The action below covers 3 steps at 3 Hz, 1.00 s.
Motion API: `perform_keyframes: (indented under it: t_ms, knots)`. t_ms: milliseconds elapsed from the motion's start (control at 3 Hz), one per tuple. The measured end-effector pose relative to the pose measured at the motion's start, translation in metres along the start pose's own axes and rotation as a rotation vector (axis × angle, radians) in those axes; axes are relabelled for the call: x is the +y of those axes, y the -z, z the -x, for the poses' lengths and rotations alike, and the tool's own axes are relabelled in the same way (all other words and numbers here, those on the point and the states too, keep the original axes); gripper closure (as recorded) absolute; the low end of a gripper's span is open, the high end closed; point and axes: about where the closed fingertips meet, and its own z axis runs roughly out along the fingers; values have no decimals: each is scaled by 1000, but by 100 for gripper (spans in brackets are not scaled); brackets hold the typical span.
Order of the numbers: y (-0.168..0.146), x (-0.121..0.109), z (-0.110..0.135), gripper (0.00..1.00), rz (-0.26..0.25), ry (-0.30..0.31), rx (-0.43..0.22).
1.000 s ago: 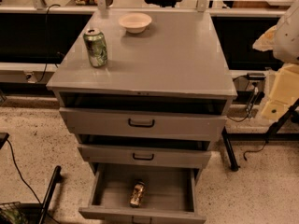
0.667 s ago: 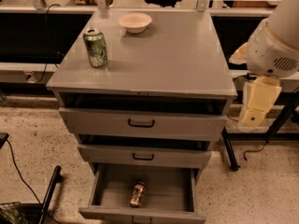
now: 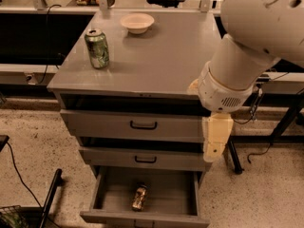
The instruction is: Pick orange can from bottom drawer and place on counter
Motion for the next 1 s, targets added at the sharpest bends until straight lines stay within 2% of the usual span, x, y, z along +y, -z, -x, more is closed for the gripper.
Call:
perform_keyframes:
  t_ms: [333, 667, 1000]
  knots:
    - [1, 1, -2, 0, -1, -2, 6]
    - [-15, 4, 11, 0, -14, 65, 43]
    - [-60, 19, 68, 0, -82, 321, 114]
